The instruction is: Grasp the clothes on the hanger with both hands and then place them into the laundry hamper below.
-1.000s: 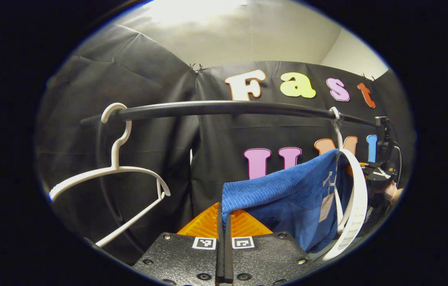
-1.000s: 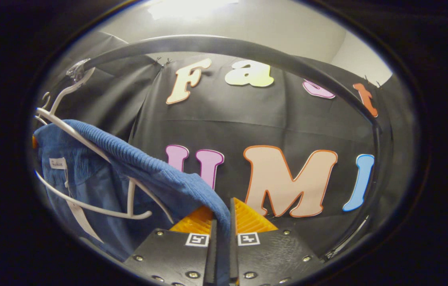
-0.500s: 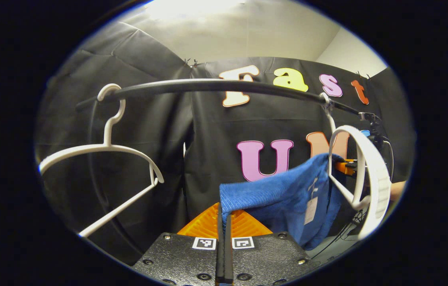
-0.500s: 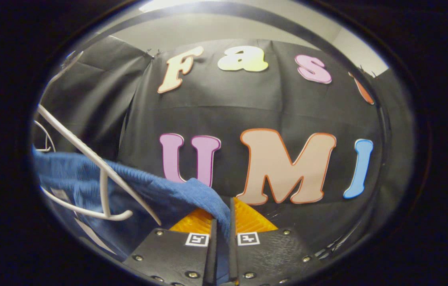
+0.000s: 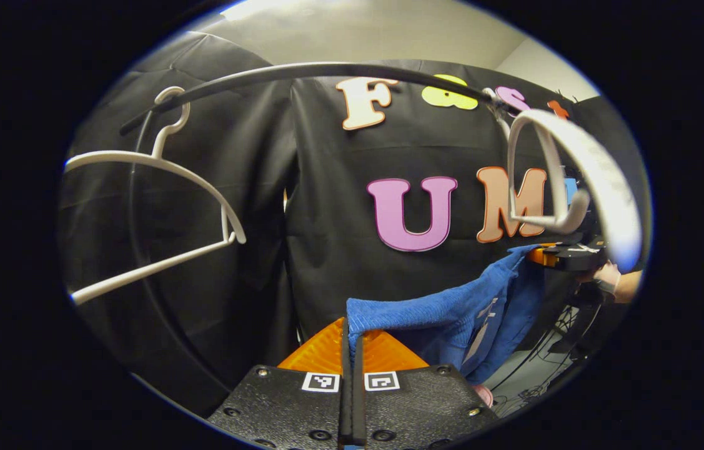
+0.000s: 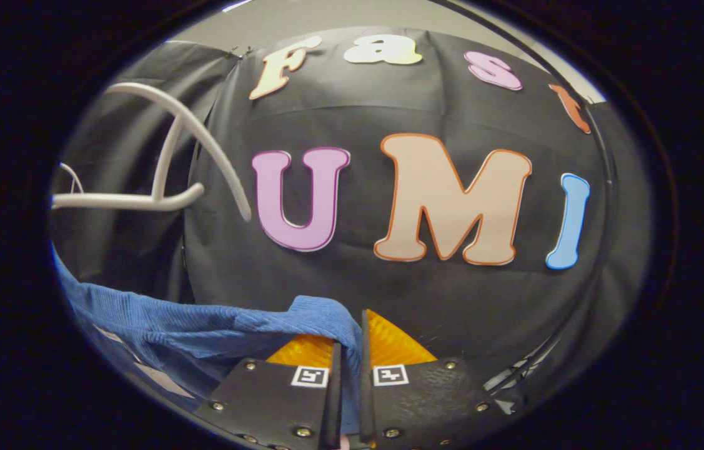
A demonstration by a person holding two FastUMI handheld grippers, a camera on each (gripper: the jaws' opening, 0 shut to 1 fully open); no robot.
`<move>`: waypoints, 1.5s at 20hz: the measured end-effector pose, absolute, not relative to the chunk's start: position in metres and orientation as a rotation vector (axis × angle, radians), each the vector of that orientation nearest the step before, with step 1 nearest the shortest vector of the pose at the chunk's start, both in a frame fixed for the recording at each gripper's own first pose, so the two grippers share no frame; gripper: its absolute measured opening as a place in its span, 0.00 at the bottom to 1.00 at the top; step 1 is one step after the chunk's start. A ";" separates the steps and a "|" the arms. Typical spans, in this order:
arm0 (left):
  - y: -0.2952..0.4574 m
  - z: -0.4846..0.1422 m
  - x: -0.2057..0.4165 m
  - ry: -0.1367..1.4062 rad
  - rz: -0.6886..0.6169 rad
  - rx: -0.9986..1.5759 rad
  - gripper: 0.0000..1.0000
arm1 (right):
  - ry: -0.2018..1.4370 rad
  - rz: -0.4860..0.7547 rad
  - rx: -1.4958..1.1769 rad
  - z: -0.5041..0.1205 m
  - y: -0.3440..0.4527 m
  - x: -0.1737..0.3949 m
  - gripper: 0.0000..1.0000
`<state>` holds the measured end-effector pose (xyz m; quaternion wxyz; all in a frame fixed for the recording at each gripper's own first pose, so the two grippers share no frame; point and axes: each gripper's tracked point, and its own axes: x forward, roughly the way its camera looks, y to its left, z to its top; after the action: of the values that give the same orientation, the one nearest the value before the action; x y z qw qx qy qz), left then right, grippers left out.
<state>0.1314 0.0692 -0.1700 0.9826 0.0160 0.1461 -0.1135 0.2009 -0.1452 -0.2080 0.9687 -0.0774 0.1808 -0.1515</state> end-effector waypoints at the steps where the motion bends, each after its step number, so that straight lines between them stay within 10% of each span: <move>1: 0.069 -0.176 0.127 0.307 -0.222 0.030 0.00 | 0.375 -0.303 -0.163 -0.212 -0.144 0.197 0.12; 16: 0.027 -0.196 0.062 0.365 -0.248 0.090 0.01 | 0.453 -0.236 -0.163 -0.237 -0.128 0.142 0.12; 30: -0.129 -0.191 0.066 0.336 -0.554 0.011 0.00 | 0.428 -0.079 -0.154 -0.215 -0.065 0.109 0.12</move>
<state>0.0655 -0.1294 -0.1911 0.9479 0.0054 0.1650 -0.2724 0.1092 -0.0645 -0.2145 0.9735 -0.0762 0.2122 -0.0391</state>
